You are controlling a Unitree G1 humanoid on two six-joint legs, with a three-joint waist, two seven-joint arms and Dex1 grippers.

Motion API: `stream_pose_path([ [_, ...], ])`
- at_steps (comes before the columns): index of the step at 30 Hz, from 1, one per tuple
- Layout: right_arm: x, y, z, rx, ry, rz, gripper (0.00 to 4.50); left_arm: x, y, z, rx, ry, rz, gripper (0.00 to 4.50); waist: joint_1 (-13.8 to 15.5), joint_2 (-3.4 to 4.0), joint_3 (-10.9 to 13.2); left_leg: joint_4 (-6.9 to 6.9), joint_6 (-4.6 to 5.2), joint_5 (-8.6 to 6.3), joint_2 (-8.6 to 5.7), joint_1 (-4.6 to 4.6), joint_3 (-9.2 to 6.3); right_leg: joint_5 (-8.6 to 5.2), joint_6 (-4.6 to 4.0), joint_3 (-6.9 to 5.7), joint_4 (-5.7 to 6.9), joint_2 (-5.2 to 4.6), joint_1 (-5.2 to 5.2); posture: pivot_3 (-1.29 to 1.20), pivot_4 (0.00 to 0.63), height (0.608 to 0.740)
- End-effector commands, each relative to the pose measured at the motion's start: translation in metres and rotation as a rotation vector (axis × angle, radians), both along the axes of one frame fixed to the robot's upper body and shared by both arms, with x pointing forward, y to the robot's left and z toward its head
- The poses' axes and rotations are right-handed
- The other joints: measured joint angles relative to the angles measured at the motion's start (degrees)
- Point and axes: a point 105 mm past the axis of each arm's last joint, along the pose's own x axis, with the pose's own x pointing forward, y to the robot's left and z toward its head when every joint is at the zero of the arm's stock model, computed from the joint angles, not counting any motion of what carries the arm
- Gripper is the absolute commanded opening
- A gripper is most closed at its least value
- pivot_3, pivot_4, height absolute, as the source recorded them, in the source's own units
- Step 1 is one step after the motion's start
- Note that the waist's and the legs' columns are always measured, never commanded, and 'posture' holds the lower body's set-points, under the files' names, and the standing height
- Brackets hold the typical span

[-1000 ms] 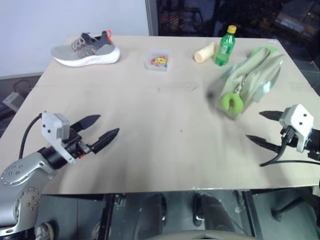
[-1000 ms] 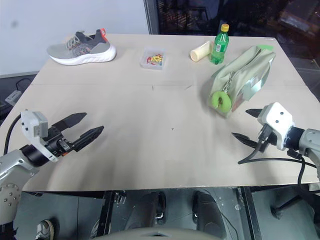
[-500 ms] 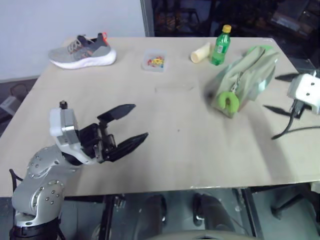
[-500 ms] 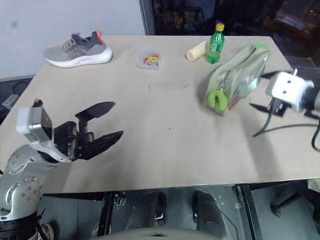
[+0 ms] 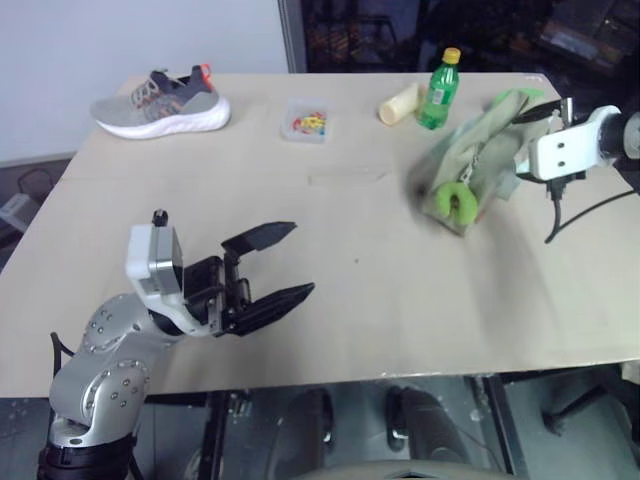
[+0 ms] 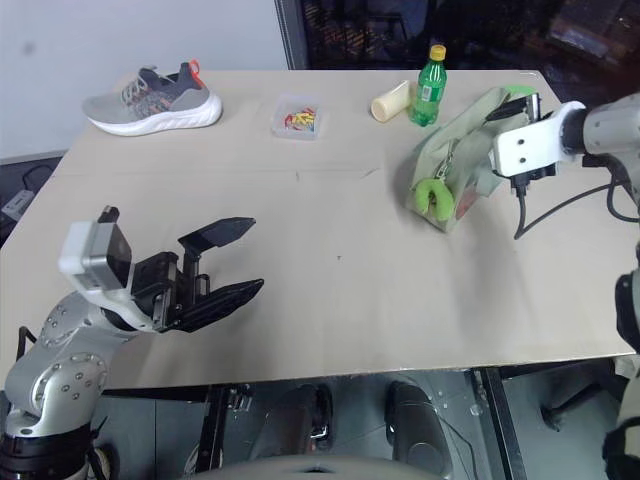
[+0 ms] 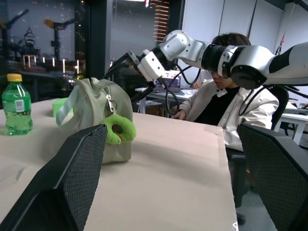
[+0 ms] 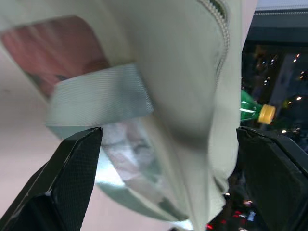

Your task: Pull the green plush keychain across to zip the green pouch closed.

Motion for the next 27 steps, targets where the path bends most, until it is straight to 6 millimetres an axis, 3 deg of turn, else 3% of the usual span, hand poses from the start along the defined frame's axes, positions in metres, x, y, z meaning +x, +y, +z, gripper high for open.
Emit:
stream_pose_path([
  [1, 0.003, -0.006, 0.018, -0.018, -0.080, -0.017, 4.50, -0.005, 0.001, 0.005, -0.001, -0.044, 0.023, 4.47, 0.05, 0.00, 0.00, 0.01, -0.01, 0.01, 0.00, 0.00, 0.01, 0.01, -0.02, -0.02, 0.00, 0.00, 0.00, 0.00, 0.150, 0.740],
  [9, 0.010, -0.019, 0.015, -0.048, -0.110, -0.085, 4.50, -0.006, 0.002, 0.003, 0.001, -0.049, 0.053, 4.47, -0.06, 0.01, 0.00, 0.01, -0.01, 0.00, 0.00, 0.04, 0.00, 0.07, -0.12, 0.03, 0.08, -0.01, -0.02, 0.00, 0.150, 0.740],
  [12, 0.012, -0.019, 0.010, -0.036, -0.106, -0.096, 3.65, -0.005, 0.001, 0.002, 0.003, -0.053, 0.058, 4.50, -0.10, 0.02, 0.00, 0.04, -0.01, 0.00, 0.00, 0.04, 0.00, 0.07, -0.13, 0.04, 0.12, -0.01, -0.03, 0.00, 0.150, 0.740],
  [15, 0.014, -0.016, 0.006, -0.024, -0.105, -0.086, 2.24, -0.004, 0.001, 0.003, 0.005, -0.057, 0.060, 4.50, -0.13, 0.02, 0.00, 0.06, 0.00, 0.00, 0.00, 0.05, 0.01, 0.07, -0.13, 0.06, 0.16, -0.01, -0.03, 0.00, 0.150, 0.740],
  [16, 0.015, -0.014, 0.006, -0.016, -0.107, -0.082, 2.24, -0.003, 0.001, 0.003, 0.005, -0.058, 0.061, 4.50, -0.14, 0.02, 0.00, 0.06, 0.00, 0.00, 0.00, 0.07, 0.00, 0.07, -0.13, 0.07, 0.19, -0.01, -0.03, 0.00, 0.150, 0.740],
  [17, 0.015, -0.012, 0.006, -0.012, -0.111, -0.074, 1.55, -0.003, 0.001, 0.003, 0.006, -0.060, 0.063, 4.50, -0.14, 0.02, 0.00, 0.06, 0.01, -0.01, 0.00, 0.07, 0.00, 0.07, -0.13, 0.07, 0.20, -0.01, -0.03, 0.00, 0.150, 0.740],
  [18, 0.015, -0.009, 0.007, 0.001, -0.113, -0.065, 1.56, -0.002, 0.001, 0.003, 0.007, -0.060, 0.066, 4.50, -0.16, 0.02, -0.01, 0.06, 0.01, -0.01, 0.00, 0.07, 0.00, 0.07, -0.13, 0.07, 0.21, -0.01, -0.03, 0.00, 0.150, 0.740],
  [21, 0.016, 0.006, 0.017, 0.170, -0.075, -0.044, 0.15, 0.000, 0.003, 0.001, 0.011, -0.058, 0.082, 4.50, -0.26, 0.02, -0.01, 0.08, 0.02, -0.01, 0.00, 0.09, 0.00, 0.07, -0.13, 0.07, 0.23, -0.01, -0.03, 0.00, 0.150, 0.740],
  [25, 0.022, 0.028, 0.043, 0.443, -0.004, -0.083, 0.04, 0.003, 0.005, -0.001, 0.013, -0.056, 0.104, 4.50, -0.99, 0.05, 0.01, 0.10, 0.15, -0.08, 0.05, 0.14, 0.01, 0.11, -0.15, 0.13, 0.36, 0.01, -0.03, 0.00, 0.150, 0.740],
  [27, 0.017, 0.046, 0.045, 0.484, 0.070, -0.044, 0.04, 0.005, 0.006, -0.002, 0.011, -0.057, 0.120, 4.50, -0.99, 0.07, 0.02, 0.12, 0.14, -0.08, 0.10, 0.13, 0.00, 0.11, -0.15, 0.12, 0.44, -0.01, -0.05, 0.00, 0.150, 0.740],
])
